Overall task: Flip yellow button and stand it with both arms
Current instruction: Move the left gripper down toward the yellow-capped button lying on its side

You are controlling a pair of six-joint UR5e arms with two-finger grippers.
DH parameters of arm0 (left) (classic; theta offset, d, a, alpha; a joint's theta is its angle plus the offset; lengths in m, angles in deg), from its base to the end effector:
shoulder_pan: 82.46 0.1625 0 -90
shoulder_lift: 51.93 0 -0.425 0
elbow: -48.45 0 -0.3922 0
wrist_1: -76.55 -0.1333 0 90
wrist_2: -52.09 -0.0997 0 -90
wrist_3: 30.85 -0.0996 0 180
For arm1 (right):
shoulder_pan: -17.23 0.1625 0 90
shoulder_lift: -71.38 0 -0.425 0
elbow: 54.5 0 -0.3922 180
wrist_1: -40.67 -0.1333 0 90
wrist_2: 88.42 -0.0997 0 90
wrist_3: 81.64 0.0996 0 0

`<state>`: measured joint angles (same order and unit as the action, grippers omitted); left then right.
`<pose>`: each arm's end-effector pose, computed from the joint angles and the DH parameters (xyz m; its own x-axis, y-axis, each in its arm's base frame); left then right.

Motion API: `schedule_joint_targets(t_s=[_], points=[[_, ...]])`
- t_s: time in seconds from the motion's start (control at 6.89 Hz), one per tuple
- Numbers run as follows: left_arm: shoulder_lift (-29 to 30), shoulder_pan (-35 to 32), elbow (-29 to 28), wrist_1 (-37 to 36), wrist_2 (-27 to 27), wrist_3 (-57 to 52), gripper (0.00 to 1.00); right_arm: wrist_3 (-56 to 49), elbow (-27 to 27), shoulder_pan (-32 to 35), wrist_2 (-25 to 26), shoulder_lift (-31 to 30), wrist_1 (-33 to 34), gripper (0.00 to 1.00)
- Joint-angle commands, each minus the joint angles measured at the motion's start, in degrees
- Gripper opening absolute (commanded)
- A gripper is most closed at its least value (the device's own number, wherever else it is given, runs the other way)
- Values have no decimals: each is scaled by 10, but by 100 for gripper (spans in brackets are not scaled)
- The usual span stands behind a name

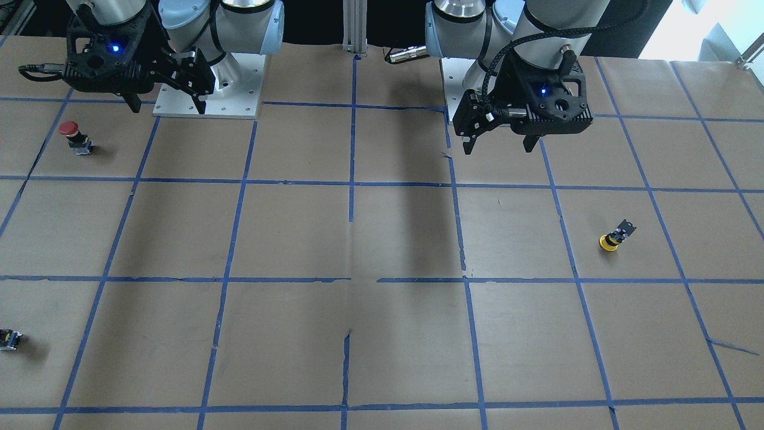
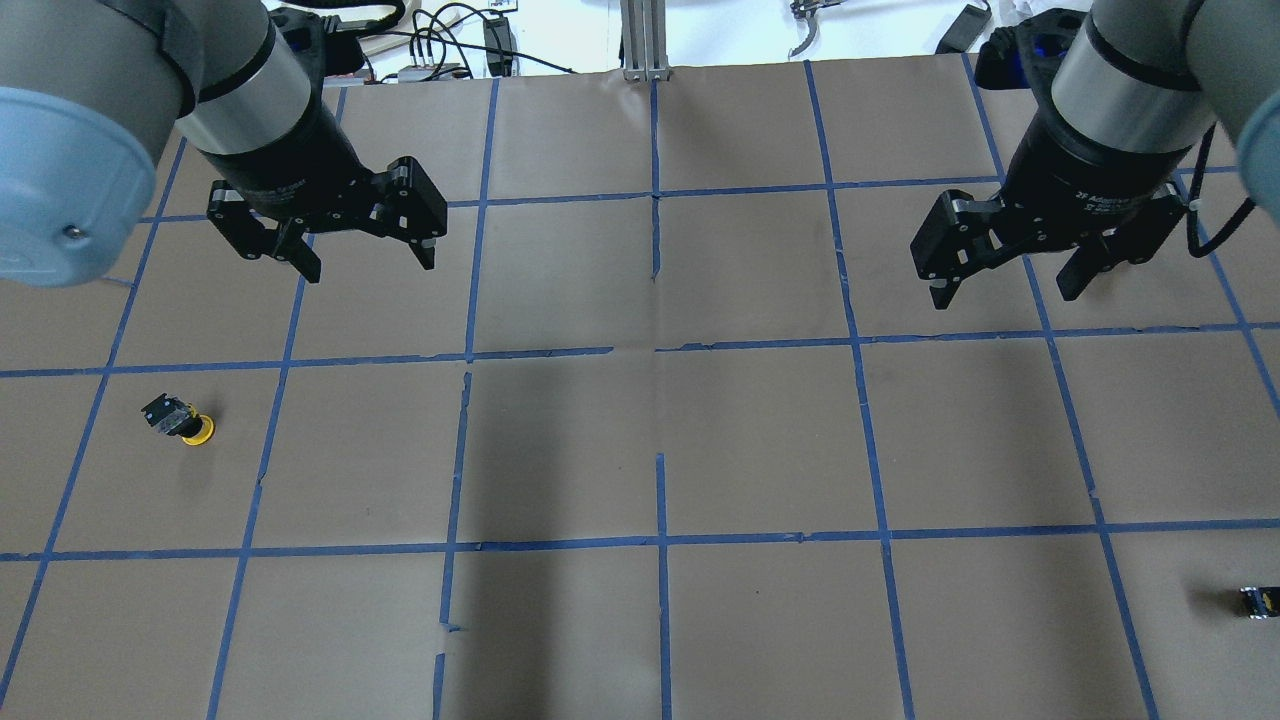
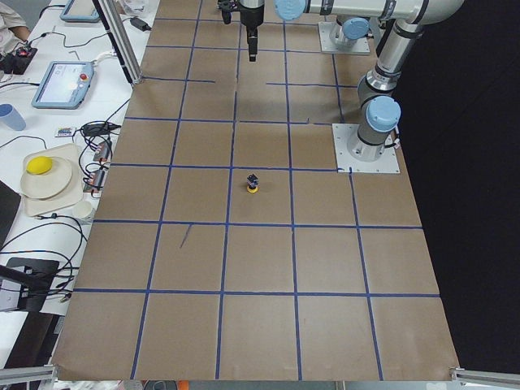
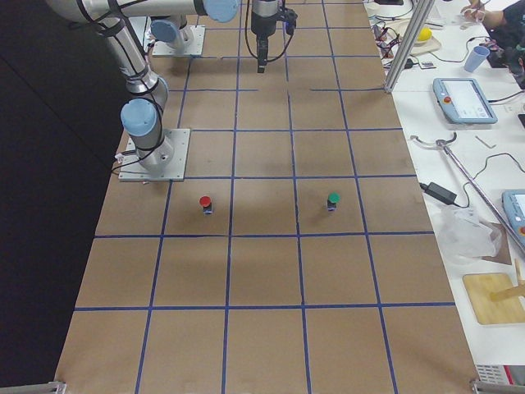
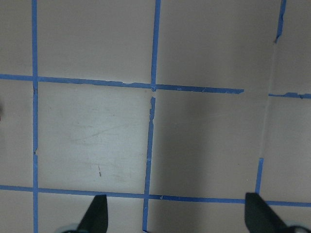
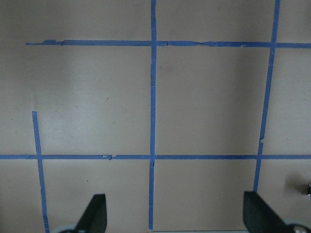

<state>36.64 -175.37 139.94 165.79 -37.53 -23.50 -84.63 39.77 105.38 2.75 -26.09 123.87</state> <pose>-0.1583 -0.4751 0.4886 -0.9970 -0.0773 0.0081 -0.0774 0.9969 -0.0113 0.1173 -0.4336 0.5001 -0.9996 -0.0211 0.0171 -0.0200 0.9978 0.0638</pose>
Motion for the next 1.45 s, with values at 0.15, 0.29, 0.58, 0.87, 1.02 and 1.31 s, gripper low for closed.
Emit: schedule_joint_targets(t_s=[0.15,0.29,0.58,0.87,1.02,1.31], points=[[-4,3,8,-1,4,0,100,0,0,1,0,0,-1,100],[-14,11,25,-1,3,2,100,0,1,1,0,0,-1,100],[-17,77,55,-14,-1,-2,100,0,3,1,-1,0,-1,100],[-3,206,110,-102,0,-45,100,0,5,0,-2,0,-1,100],[1,261,152,-124,-2,-192,100,-1,4,1,-1,-1,-1,100],[10,352,206,-185,-8,-411,100,-1,4,1,-2,-1,-1,100]])
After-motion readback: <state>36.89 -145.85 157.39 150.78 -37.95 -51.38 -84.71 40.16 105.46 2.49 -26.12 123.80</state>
